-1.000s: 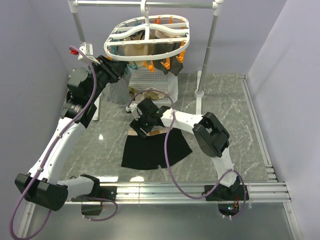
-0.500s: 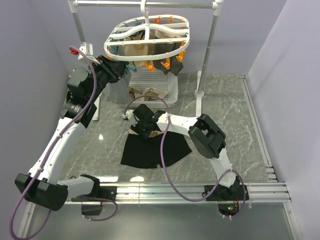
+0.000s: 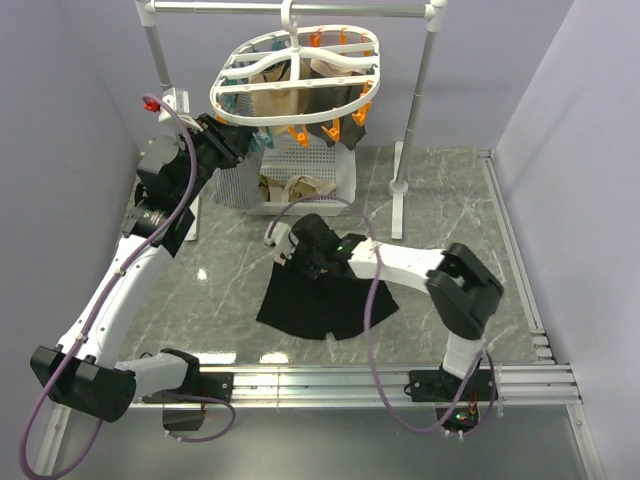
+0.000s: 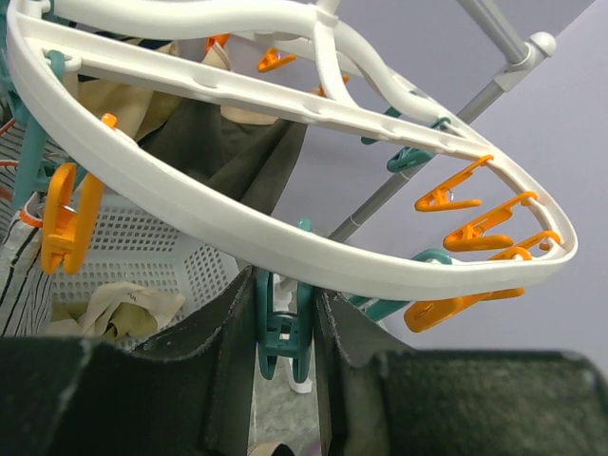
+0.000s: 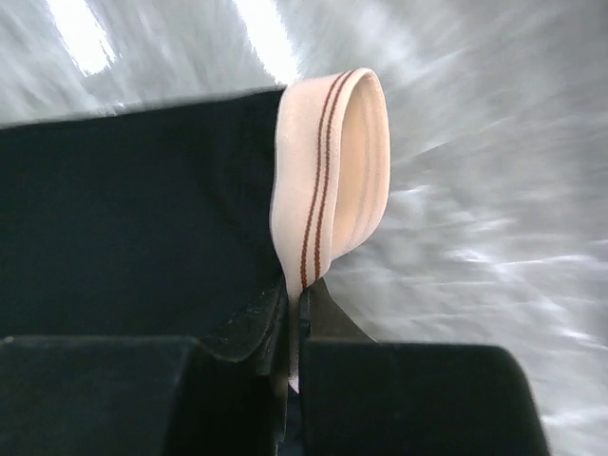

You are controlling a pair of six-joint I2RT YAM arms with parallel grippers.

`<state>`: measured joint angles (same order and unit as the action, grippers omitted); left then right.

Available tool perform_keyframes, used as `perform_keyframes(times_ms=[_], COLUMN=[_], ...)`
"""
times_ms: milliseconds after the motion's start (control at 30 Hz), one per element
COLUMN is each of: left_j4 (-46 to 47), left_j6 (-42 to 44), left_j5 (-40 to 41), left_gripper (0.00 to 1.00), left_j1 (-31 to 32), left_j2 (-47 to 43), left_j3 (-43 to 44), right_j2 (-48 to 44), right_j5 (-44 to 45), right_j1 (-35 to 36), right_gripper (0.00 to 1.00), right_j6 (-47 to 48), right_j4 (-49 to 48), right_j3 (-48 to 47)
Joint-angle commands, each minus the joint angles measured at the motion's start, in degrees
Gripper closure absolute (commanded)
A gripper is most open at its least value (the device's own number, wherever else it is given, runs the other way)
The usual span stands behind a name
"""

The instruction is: Clip the underwear to the hanger

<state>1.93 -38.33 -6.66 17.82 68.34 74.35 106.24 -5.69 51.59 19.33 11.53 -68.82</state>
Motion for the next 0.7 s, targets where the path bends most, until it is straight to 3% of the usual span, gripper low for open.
perform_keyframes(times_ms=[0, 233, 667], left_j4=[0.26, -1.4, -1.76], left_j6=[1.59, 2.99, 5.1], left_j5=[0.68, 1.82, 0.94], left_gripper=[1.0, 1.0, 1.0], left_j1=[-0.07, -0.07, -0.07], left_j2=[-1.89, -1.54, -0.75], left_j3=[-0.52, -0.17, 0.01], right_j2=[-10.42, -18.86, -19.66], right_j5=[2.09, -0.81, 4.9], right_j1=[-0.35, -0.35, -0.35], right_gripper=[1.0, 1.0, 1.0], right_j6=[3.87, 3.61, 3.43], right_j4=[-5.29, -2.75, 10.53], right_j3=[-1.49, -4.57, -17.93])
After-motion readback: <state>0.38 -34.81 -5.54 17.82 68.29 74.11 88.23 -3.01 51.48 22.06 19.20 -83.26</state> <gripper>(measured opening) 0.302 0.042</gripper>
